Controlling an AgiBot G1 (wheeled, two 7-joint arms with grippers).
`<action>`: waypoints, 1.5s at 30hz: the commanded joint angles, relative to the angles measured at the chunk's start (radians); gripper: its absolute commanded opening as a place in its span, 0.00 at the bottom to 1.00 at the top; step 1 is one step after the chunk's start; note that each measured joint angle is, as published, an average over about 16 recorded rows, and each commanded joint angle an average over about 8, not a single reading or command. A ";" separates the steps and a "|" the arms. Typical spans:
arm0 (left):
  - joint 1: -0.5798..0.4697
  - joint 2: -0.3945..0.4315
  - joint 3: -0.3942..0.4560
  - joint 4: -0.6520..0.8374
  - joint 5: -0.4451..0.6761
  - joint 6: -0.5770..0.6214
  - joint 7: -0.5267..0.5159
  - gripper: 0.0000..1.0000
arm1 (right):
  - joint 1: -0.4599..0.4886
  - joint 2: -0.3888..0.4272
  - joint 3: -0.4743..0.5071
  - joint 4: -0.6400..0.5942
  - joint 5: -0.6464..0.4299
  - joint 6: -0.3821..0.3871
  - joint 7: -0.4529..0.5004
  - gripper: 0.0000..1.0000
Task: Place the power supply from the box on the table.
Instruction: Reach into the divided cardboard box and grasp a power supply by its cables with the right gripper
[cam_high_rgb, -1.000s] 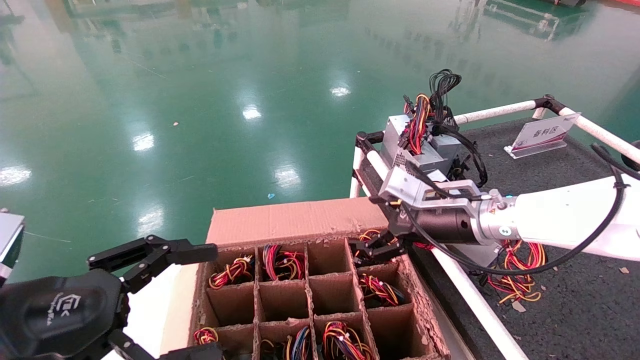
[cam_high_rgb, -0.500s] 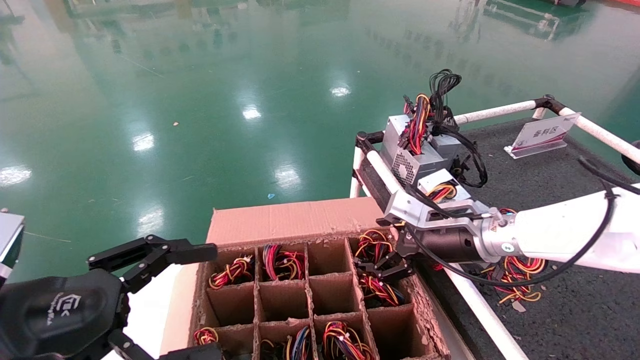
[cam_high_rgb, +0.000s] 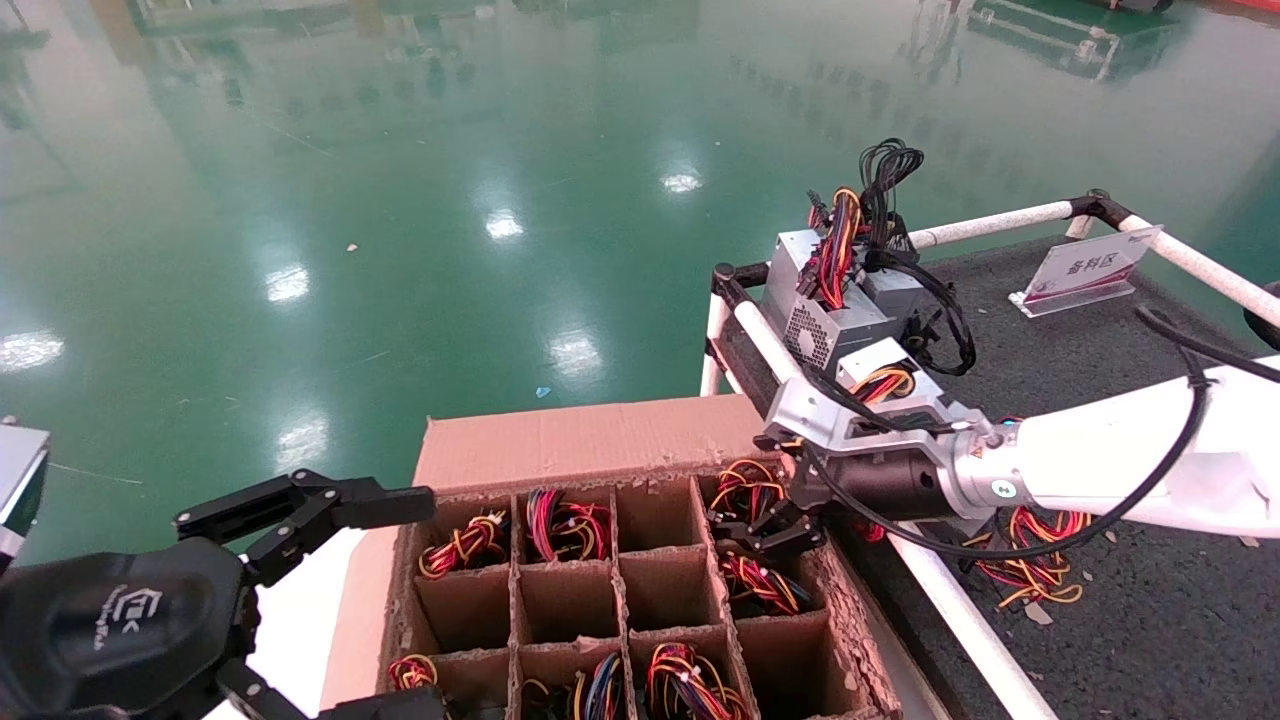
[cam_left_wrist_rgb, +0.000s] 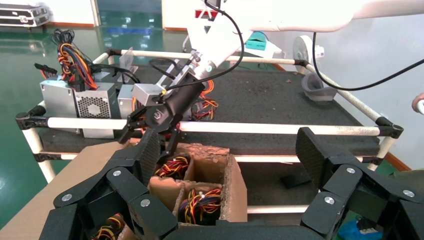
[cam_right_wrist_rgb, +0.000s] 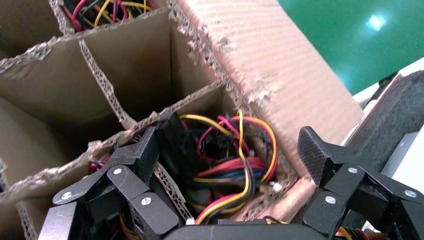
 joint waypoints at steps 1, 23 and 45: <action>0.000 0.000 0.000 0.000 0.000 0.000 0.000 1.00 | 0.003 0.002 -0.003 -0.011 -0.004 -0.007 -0.004 0.36; 0.000 0.000 0.000 0.000 0.000 0.000 0.000 1.00 | 0.032 -0.005 -0.011 -0.067 -0.017 0.000 -0.002 0.00; 0.000 0.000 0.000 0.000 0.000 0.000 0.000 1.00 | 0.052 0.008 -0.004 -0.084 -0.006 -0.045 -0.007 0.00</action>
